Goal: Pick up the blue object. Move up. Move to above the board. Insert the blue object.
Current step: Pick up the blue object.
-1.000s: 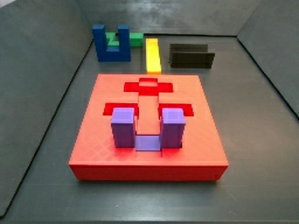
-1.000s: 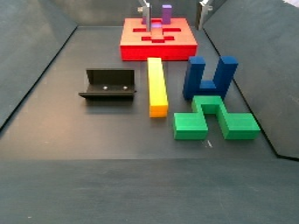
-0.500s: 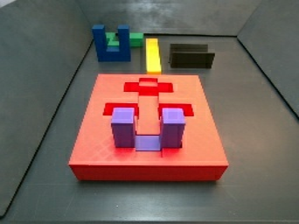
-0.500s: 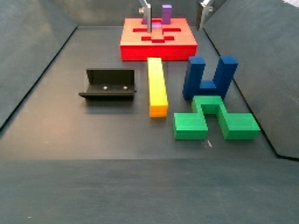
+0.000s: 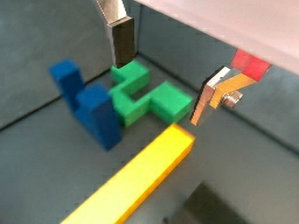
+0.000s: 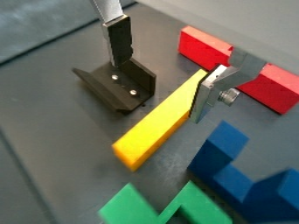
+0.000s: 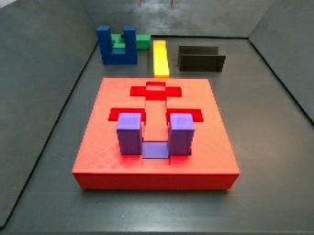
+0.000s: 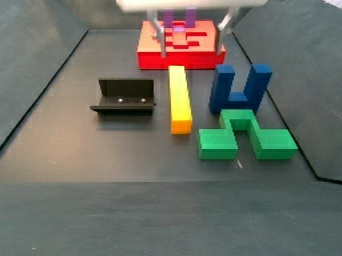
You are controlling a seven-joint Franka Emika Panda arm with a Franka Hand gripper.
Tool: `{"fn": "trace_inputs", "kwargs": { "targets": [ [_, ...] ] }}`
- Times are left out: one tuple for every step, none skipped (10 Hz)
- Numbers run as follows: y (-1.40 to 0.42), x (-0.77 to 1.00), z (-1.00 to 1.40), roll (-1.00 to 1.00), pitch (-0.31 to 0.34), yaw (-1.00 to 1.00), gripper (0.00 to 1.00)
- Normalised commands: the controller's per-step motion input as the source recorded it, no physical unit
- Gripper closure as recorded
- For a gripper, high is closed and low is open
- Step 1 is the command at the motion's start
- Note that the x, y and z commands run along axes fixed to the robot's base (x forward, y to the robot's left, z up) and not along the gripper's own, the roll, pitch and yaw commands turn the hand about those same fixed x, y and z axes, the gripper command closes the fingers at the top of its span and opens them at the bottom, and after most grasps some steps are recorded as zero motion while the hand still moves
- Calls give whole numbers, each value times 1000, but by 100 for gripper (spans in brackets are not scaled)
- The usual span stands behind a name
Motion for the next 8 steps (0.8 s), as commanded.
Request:
{"fn": "trace_inputs", "kwargs": {
  "targets": [
    [-480, -274, -351, 47, -134, 89, 0],
    [-266, -540, 23, 23, -206, 0, 0],
    [-97, -586, 434, 33, -109, -189, 0],
    [-103, -400, 126, 36, -91, -131, 0],
    [0, -57, -160, 46, -36, 0, 0],
    [37, 0, -337, 36, -36, 77, 0],
    [109, -74, -360, 39, -34, 69, 0],
    [131, -217, -309, 11, -6, 34, 0]
  ]
}}
